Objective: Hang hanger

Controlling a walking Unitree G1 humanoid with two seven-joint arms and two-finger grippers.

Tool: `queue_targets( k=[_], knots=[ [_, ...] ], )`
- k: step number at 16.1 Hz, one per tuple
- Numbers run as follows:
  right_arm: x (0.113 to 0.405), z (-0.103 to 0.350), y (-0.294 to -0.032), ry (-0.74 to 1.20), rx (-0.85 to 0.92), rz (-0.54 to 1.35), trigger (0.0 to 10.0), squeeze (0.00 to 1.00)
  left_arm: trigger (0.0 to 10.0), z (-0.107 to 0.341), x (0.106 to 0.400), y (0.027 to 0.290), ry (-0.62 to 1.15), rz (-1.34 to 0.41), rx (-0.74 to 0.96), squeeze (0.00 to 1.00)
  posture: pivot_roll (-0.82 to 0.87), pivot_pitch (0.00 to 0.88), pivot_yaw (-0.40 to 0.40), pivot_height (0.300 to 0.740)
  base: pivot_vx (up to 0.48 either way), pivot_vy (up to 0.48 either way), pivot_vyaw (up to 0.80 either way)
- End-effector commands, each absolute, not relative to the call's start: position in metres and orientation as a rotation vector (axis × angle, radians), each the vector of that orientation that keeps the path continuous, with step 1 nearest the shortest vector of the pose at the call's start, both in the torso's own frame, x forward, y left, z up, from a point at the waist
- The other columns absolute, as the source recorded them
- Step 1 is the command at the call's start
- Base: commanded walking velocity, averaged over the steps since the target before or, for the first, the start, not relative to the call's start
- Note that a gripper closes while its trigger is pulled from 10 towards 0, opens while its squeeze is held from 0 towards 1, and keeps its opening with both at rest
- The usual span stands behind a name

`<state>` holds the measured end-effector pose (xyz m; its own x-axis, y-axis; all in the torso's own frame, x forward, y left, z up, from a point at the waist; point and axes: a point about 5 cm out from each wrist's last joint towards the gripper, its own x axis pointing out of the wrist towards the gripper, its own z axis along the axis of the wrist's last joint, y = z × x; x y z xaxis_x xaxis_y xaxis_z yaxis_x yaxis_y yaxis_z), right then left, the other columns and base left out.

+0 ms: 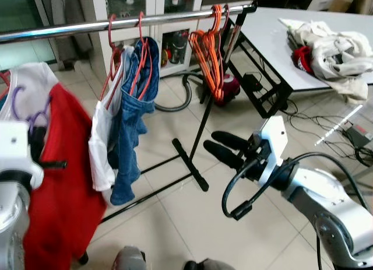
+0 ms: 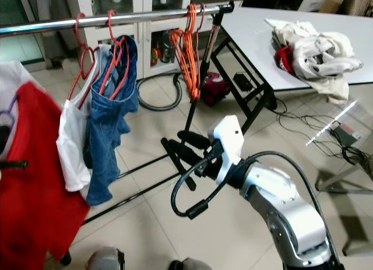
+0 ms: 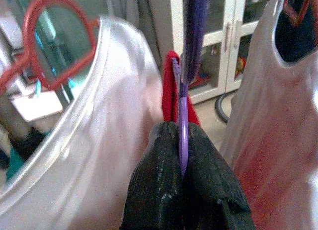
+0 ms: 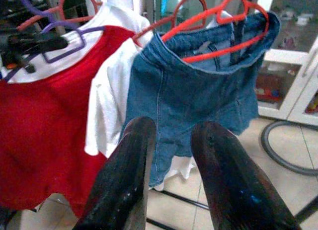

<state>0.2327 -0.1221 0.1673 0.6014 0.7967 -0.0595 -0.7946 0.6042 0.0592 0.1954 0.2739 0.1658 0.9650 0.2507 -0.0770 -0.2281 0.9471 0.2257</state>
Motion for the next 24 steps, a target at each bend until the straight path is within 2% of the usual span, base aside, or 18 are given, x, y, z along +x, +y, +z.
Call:
queue_targets(
  k=[1, 2, 3, 6, 9, 14, 15, 18, 21, 24],
  knots=[
    [0.233, 0.159, -0.128, 0.114, 0.0, 0.877, 10.0, 0.0, 0.8, 0.169, 0.189, 0.261, 0.022, 0.15, 0.191, 0.0, 0.11, 0.092, -0.106, 0.74, 0.0, 0.0, 0.0],
    [0.232, 0.155, -0.129, 0.131, -0.004, 0.867, 10.0, 0.0, 0.8, 0.162, 0.184, 0.257, 0.037, 0.098, 0.219, 0.0, 0.11, 0.088, -0.11, 0.74, 0.0, 0.0, 0.0],
    [0.236, 0.133, -0.137, 0.207, -0.106, 0.764, 10.0, 0.0, 10.0, 0.127, 0.162, 0.246, 0.199, -0.168, 0.341, 0.0, 0.1, 0.083, -0.122, 0.74, 0.0, 0.0, 0.0],
    [0.242, 0.105, -0.149, 0.318, -0.142, 0.574, 10.0, 0.0, 10.0, 0.12, 0.166, 0.219, 0.267, -0.322, 0.263, 0.0, 0.11, 0.081, -0.135, 0.74, 0.0, 0.0, 0.0],
    [0.238, 0.09, -0.149, 0.379, -0.106, 0.445, 10.0, 0.0, 10.0, 0.097, 0.169, 0.186, 0.317, -0.493, 0.203, 0.0, 0.08, 0.069, -0.119, 0.74, 0.0, 0.0, -0.8],
    [0.23, 0.076, -0.163, 0.441, -0.076, 0.211, 10.0, 0.0, 10.0, 0.104, 0.197, 0.148, 0.21, -0.615, 0.19, 0.0, 0.05, 0.058, -0.084, 0.74, 0.0, 0.0, -0.8],
    [0.229, 0.078, -0.168, 0.434, -0.064, 0.164, 10.0, 0.0, 10.0, 0.108, 0.211, 0.142, 0.191, -0.569, 0.167, 0.0, 0.04, 0.049, -0.07, 0.74, 0.0, 0.0, -0.8],
    [0.227, 0.088, -0.173, 0.396, -0.049, 0.102, 10.0, 0.0, 10.0, 0.122, 0.224, 0.123, 0.107, -0.548, 0.152, 0.0, 0.02, 0.041, -0.051, 0.74, 0.0, 0.0, -0.8],
    [0.228, 0.106, -0.18, 0.329, -0.026, 0.027, 10.0, 0.0, 10.0, 0.131, 0.238, 0.12, 0.088, -0.465, 0.153, 0.0, 0.0, 0.031, -0.036, 0.74, 0.0, 0.0, -0.8],
    [0.235, 0.133, -0.175, 0.206, -0.017, 0.06, 10.0, 0.0, 10.0, 0.143, 0.254, 0.126, 0.048, -0.364, 0.144, 0.0, -0.01, 0.025, -0.027, 0.74, 0.0, -0.16, -0.27]
  ],
)
